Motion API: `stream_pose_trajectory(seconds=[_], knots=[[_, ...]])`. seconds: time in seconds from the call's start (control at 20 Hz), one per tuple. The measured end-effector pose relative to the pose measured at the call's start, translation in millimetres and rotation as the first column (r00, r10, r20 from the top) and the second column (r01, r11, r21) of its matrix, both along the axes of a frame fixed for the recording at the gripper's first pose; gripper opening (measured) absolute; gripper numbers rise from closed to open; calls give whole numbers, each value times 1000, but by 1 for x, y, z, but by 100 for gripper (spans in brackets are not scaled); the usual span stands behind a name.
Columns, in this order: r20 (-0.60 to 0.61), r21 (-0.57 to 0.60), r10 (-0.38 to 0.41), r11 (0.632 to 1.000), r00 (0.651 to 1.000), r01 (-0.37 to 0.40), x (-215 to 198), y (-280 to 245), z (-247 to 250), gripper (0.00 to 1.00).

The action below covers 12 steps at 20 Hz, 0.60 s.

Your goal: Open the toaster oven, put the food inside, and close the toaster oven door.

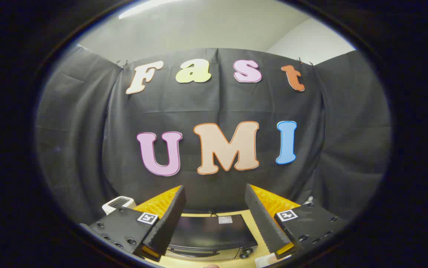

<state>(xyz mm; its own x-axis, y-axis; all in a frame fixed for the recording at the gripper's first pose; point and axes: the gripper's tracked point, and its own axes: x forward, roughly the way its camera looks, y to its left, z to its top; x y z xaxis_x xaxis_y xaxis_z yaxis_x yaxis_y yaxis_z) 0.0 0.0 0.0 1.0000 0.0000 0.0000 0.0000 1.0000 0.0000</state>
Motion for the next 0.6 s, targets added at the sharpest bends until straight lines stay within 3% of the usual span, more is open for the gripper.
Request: stream_pose_trajectory(seconds=[0.6], knots=[[-51,0,31,1000,998,-31,7,26,-31,100]])
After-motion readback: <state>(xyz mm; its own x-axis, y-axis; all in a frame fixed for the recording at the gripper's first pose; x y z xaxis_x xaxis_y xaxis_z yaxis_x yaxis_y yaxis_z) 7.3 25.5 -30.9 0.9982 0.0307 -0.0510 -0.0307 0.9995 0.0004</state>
